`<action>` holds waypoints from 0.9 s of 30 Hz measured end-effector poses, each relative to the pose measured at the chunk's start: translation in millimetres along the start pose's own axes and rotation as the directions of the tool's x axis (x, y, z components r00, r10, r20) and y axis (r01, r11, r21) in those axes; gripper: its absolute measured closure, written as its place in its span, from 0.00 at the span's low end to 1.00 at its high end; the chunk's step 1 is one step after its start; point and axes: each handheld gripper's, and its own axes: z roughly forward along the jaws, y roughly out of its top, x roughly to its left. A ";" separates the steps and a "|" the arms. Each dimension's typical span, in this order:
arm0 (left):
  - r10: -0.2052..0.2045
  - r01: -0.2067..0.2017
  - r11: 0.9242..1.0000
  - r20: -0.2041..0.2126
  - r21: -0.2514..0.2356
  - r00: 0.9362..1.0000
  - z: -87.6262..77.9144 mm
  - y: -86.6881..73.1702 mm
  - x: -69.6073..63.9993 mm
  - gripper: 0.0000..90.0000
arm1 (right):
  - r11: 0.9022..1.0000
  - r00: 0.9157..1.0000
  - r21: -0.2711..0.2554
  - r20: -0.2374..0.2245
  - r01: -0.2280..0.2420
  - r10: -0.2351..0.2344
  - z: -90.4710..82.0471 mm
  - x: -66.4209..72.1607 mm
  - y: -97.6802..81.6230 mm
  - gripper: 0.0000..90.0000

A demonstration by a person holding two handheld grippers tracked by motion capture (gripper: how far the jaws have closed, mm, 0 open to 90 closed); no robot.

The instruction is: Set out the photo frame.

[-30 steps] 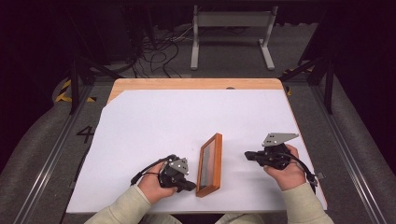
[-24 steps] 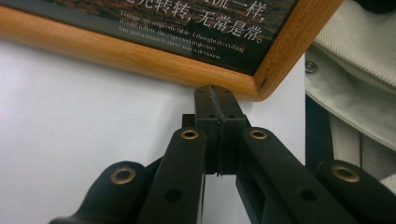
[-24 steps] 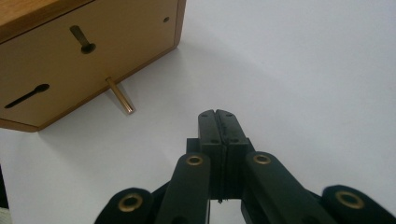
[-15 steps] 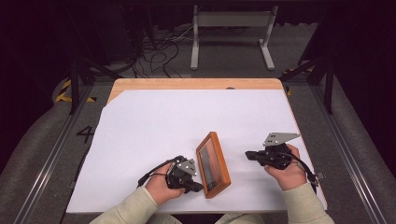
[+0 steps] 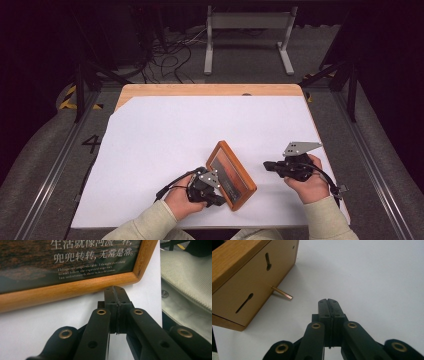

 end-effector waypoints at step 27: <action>0.002 -0.002 1.000 -0.016 -0.018 1.000 3.4 11.8 -3.3 0.99 | 0.998 0.999 0.067 -0.048 0.012 -0.008 -3.0 25.1 -22.3 1.00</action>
